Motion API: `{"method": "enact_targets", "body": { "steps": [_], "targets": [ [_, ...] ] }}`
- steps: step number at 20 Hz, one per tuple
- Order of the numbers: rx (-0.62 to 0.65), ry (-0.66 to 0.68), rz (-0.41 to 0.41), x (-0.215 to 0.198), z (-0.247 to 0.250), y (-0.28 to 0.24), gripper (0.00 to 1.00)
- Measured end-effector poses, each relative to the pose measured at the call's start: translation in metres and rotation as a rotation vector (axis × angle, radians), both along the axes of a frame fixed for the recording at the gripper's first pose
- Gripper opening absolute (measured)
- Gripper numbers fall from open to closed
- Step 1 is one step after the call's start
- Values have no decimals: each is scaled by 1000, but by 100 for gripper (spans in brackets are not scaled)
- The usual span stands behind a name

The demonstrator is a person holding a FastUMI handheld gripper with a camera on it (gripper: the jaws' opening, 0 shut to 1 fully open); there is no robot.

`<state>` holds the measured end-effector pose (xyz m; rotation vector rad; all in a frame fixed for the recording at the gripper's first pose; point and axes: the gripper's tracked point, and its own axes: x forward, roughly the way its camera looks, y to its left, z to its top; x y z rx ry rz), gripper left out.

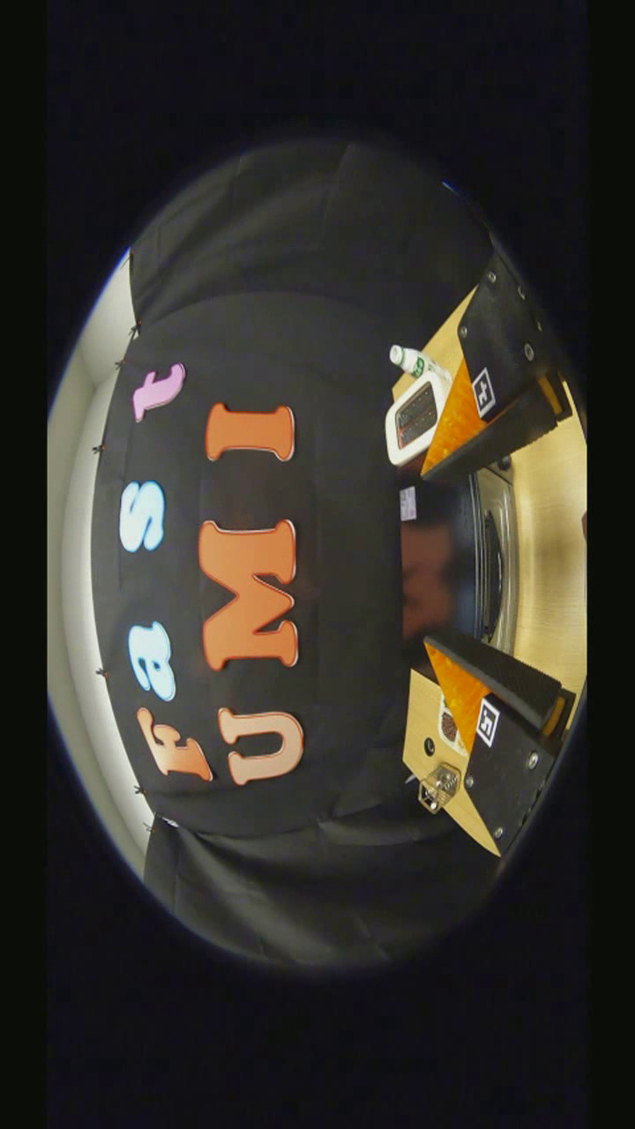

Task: Open the toaster oven, put the food inside, and close the toaster oven door.

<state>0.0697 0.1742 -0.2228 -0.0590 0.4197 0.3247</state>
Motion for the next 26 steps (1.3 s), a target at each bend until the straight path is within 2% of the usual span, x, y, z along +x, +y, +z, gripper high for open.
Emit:
{"method": "enact_targets", "body": {
  "steps": [10,14,26],
  "targets": [
    [-93,159,1,33,-99,26,100],
    [-111,233,-5,32,-134,27,100],
    [-87,188,-17,-2,-133,13,100]
  ]
}}
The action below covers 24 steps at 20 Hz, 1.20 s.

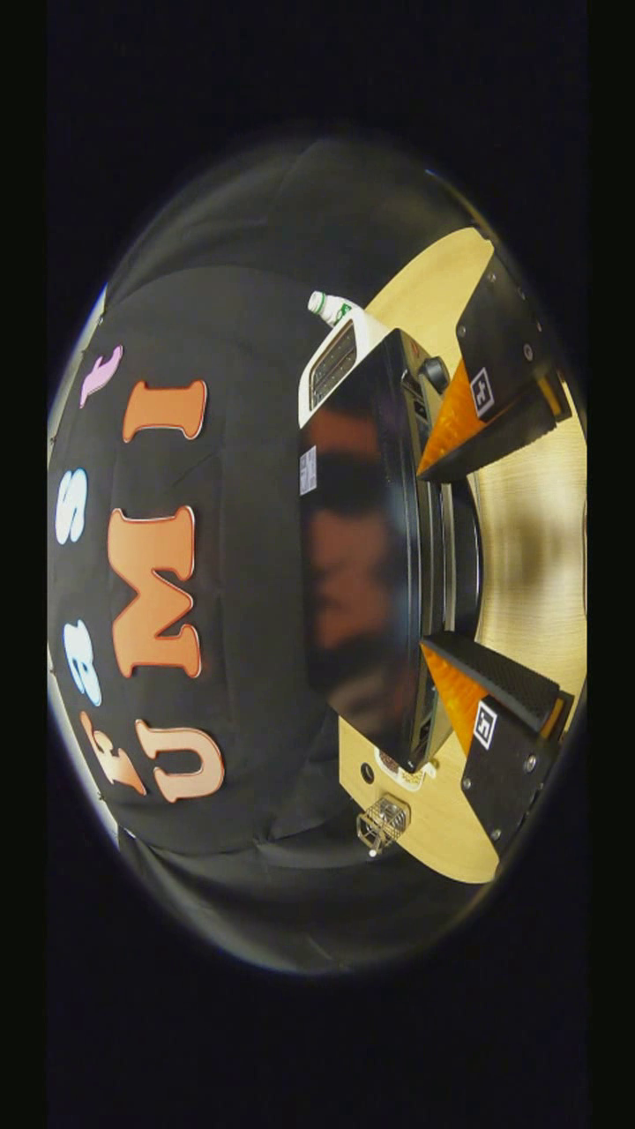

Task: Open the toaster oven, put the food inside, and close the toaster oven door.

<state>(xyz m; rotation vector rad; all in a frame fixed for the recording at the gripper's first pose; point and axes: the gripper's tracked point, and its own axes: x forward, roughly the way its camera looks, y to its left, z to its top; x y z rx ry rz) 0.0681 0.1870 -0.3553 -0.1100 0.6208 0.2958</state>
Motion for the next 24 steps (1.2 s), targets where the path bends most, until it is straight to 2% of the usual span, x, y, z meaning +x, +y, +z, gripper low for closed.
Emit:
{"method": "enact_targets", "body": {
  "steps": [11,24],
  "targets": [
    [-19,48,1,-58,-15,-22,100],
    [-66,177,3,-122,-61,-47,100]
  ]
}}
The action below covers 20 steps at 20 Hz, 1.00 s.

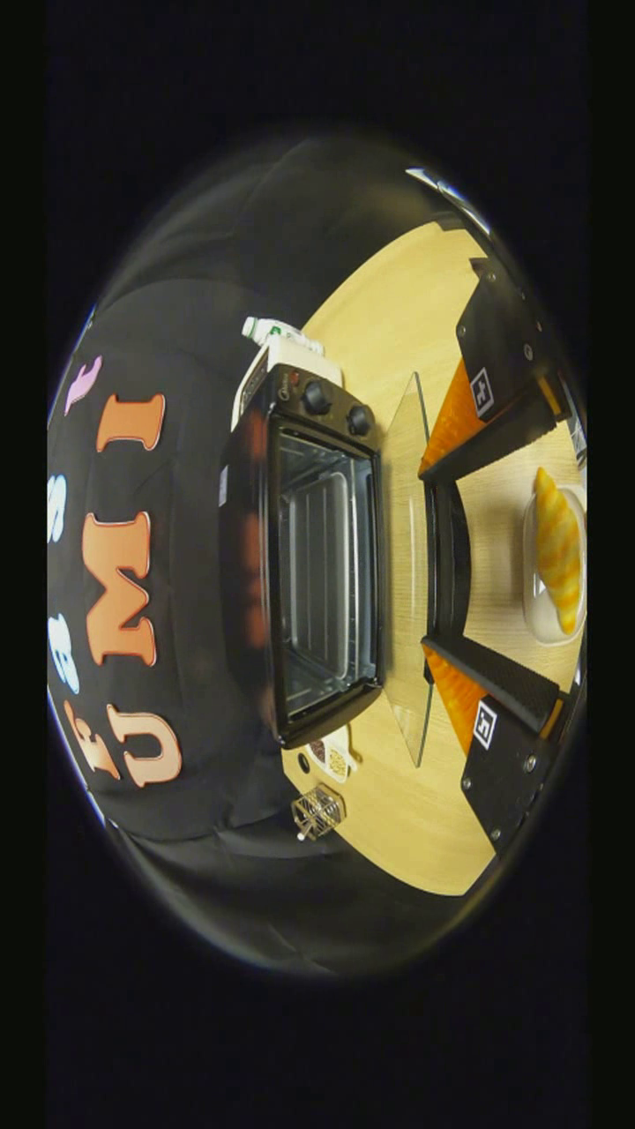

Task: Open the toaster oven, put the food inside, and close the toaster oven door.

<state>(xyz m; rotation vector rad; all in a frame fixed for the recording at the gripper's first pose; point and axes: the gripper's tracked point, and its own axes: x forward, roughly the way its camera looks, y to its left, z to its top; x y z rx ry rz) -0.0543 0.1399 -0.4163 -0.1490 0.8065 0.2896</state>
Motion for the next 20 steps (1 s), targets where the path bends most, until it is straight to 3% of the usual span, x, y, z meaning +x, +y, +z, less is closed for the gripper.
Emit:
{"method": "enact_targets", "body": {
  "steps": [12,20],
  "targets": [
    [14,207,-115,-44,-78,-25,100],
    [3,231,-352,-77,-52,-48,99]
  ]
}}
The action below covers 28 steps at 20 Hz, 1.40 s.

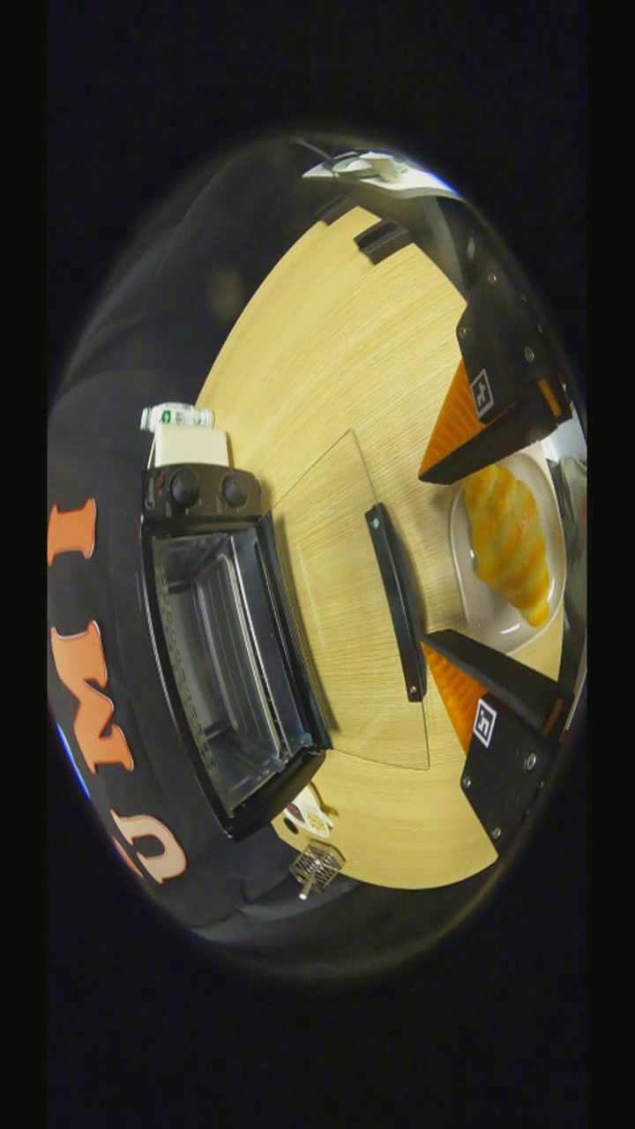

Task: Open the toaster oven, put the food inside, and close the toaster oven door.

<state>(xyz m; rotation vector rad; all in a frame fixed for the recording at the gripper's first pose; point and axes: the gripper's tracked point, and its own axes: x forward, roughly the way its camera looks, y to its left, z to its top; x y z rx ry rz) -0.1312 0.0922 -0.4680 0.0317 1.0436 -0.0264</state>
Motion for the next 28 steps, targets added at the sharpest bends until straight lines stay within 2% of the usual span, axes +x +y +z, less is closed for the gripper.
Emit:
{"method": "enact_targets", "body": {
  "steps": [3,5,13,24,27,28],
  "targets": [
    [-34,33,-125,-22,2,-10,99],
    [1,73,-203,-40,-2,-3,99],
    [-12,154,-367,-81,-23,3,99],
    [-30,261,-366,-98,-46,10,99],
    [-7,261,-374,-98,-47,11,82],
    [0,255,-375,-98,-46,11,80]
  ]
}}
